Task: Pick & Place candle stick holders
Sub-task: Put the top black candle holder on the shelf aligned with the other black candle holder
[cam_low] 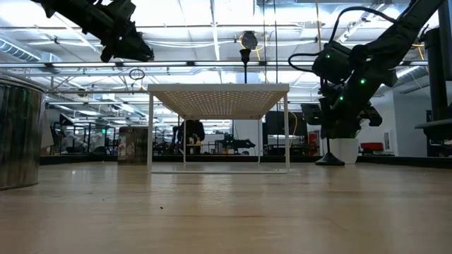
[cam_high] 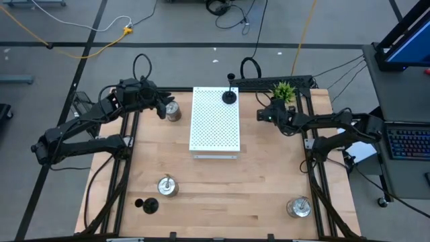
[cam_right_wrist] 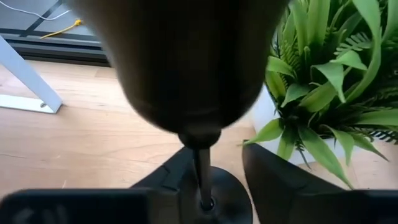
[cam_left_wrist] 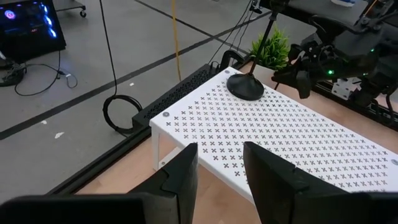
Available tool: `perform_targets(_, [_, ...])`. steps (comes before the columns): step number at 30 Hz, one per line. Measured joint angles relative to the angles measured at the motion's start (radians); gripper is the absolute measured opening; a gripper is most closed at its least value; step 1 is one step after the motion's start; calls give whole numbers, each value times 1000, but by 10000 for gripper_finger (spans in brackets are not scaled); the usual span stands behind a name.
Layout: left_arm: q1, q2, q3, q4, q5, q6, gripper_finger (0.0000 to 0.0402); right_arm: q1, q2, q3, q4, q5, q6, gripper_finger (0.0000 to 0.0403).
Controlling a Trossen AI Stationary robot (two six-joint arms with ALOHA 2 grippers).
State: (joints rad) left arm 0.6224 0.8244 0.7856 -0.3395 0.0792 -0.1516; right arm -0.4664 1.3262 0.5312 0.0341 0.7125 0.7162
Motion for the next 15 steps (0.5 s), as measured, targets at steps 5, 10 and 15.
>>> perform_targets(5, [0, 0, 0, 0, 0, 0, 133, 0, 0, 0, 0, -2, -3, 34])
perform_targets(10, [0, 0, 0, 0, 0, 9, 133, 0, 0, 0, 0, -2, -19, 12])
perform_targets(15, [0, 0, 0, 0, 0, 10, 134, 0, 0, 0, 1, -3, -6, 7])
